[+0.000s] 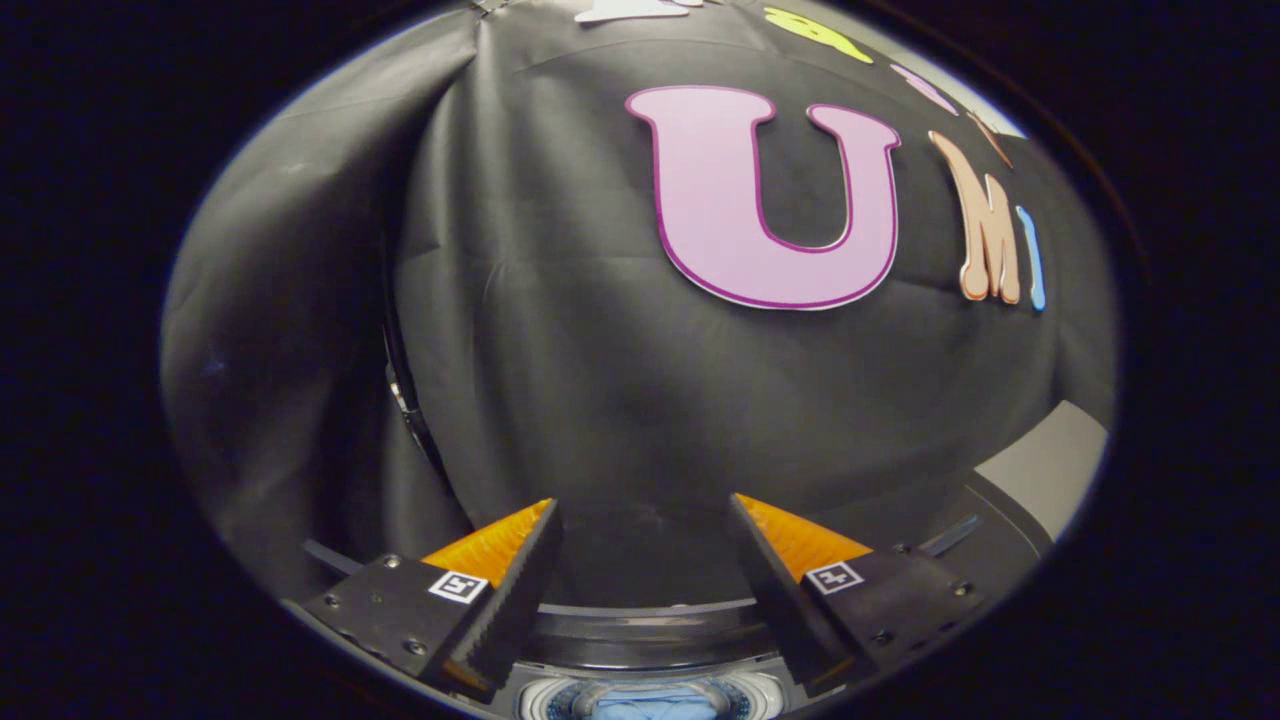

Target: Put the clothes into the washing machine and then close the washing machine lid.

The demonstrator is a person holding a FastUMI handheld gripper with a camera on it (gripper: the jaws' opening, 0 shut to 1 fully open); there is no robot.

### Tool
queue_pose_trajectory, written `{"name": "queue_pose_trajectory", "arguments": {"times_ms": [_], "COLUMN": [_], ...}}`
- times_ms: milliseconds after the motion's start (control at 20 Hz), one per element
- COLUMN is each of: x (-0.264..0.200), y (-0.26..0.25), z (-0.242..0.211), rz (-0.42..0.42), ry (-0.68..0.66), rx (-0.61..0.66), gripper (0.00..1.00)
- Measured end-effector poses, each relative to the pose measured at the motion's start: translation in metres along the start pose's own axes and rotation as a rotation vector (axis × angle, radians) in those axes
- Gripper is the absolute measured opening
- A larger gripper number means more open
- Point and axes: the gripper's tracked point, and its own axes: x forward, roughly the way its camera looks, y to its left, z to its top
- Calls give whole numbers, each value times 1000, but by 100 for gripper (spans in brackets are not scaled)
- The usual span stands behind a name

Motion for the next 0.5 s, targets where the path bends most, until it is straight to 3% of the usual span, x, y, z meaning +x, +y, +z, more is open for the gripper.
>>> {"name": "queue_pose_trajectory", "arguments": {"times_ms": [500], "x": [-2], "y": [2], "z": [3], "rz": [-10], "ry": [-27], "rx": [-2], "gripper": [99]}}
